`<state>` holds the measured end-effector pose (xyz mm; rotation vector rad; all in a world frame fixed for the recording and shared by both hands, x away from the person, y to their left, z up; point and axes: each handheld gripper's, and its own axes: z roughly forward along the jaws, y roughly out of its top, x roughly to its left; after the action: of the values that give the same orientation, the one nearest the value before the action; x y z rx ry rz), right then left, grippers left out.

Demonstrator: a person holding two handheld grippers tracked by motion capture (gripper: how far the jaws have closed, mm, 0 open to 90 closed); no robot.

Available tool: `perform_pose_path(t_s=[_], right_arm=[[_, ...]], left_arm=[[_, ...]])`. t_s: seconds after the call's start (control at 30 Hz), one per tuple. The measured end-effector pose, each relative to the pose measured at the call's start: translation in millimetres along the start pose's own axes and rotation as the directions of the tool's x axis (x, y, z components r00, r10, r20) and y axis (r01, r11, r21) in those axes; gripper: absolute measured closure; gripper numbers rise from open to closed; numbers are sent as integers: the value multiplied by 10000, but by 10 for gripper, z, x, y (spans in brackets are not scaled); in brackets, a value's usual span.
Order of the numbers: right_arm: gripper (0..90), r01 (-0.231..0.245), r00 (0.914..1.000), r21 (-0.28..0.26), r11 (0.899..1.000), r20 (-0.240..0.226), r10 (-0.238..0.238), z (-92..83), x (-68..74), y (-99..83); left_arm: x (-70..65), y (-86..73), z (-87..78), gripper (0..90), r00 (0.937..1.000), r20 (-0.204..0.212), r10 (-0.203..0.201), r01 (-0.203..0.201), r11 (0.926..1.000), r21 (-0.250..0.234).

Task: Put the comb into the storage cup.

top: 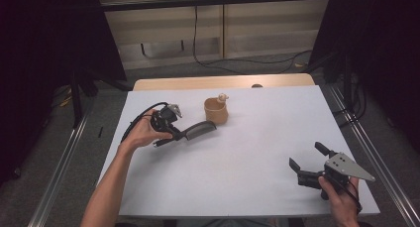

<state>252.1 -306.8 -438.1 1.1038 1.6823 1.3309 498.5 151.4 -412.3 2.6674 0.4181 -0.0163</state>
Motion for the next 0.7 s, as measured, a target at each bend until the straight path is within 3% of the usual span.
perform_pose_path(t_s=[0.1,0.13,0.17,0.4,0.5,0.7], right_arm=[[2,3,10000,-4,10000,-11,-3,0,0,0],[1,1,10000,-2,10000,-11,-1,0,0,0],[2,3,10000,12,10000,6,-3,-1,0,0],[2,-5,10000,5,10000,16,5,1,0,-1],[1,-12,10000,17,10000,22,12,0,-1,0],[2,-2,10000,18,10000,23,2,-2,0,0]], left_arm=[[-9,-17,-31,728,10000,17,-23,24,9998,-215],[-37,-35,-62,729,9999,-133,-22,15,9988,-488],[-51,-47,-77,729,9999,50,-95,98,9982,-595],[-101,-104,-153,729,9995,-97,-287,275,9941,-1051],[-137,-129,-213,728,9993,-308,-188,137,9869,-1606],[-143,-142,-263,729,9990,-326,-303,233,9803,-1959]])
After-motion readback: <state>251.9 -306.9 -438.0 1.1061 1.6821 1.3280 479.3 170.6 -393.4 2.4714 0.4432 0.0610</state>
